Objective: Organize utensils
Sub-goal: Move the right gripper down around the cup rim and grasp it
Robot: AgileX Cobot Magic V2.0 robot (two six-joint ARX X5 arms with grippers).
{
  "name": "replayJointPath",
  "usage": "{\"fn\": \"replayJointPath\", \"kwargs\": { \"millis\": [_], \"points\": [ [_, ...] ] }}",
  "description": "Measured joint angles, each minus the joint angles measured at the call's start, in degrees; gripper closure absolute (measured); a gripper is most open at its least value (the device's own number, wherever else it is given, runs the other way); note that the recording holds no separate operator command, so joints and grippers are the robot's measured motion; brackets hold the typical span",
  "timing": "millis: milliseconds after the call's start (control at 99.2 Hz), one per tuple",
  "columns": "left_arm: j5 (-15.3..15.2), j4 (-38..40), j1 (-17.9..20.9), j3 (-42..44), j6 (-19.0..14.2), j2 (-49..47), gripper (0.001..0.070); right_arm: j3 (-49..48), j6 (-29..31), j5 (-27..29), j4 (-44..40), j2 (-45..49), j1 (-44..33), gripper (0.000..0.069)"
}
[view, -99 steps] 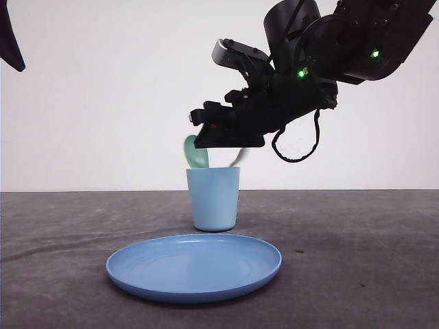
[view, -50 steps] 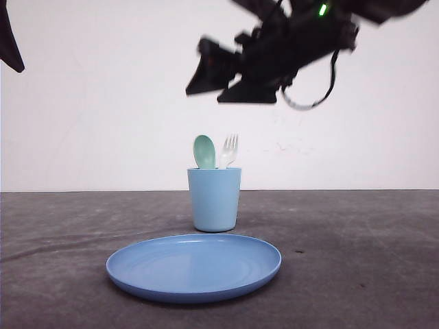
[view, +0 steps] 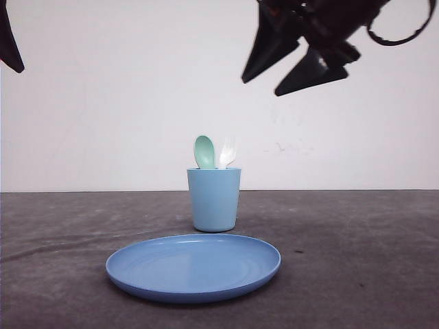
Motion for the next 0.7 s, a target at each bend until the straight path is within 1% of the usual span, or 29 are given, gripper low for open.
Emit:
{"fn": "replayJointPath", "kwargs": {
  "millis": [71, 202, 343, 474, 595, 696],
  "points": [
    [0.0, 0.0, 0.0, 0.0, 0.0, 0.0, 0.0438, -0.9, 0.0, 1.4, -0.7, -0.1, 0.0, 0.0273],
    [0.0, 0.0, 0.0, 0.0, 0.1, 0.0, 0.0438, -4.3, 0.1, 1.4, 0.1, -0.1, 0.0, 0.0264],
    [0.0, 0.0, 0.0, 0.0, 0.2, 0.0, 0.0438, -8.1, 0.5, 1.5, 2.7, 0.1, 0.0, 0.0160],
    [0.0, 0.0, 0.0, 0.0, 0.2, 0.0, 0.0438, -10.5, 0.5, 1.4, 5.1, 0.5, 0.0, 0.0099],
    [0.0, 0.1, 0.0, 0.0, 0.2, 0.0, 0.0438, -10.9, 0.9, 1.2, 6.6, 2.3, 0.0, 0.0013],
    [0.0, 0.0, 0.0, 0.0, 0.2, 0.0, 0.0438, -10.9, 1.1, 1.2, 9.2, 5.0, 0.0, 0.0011]
  ]
}}
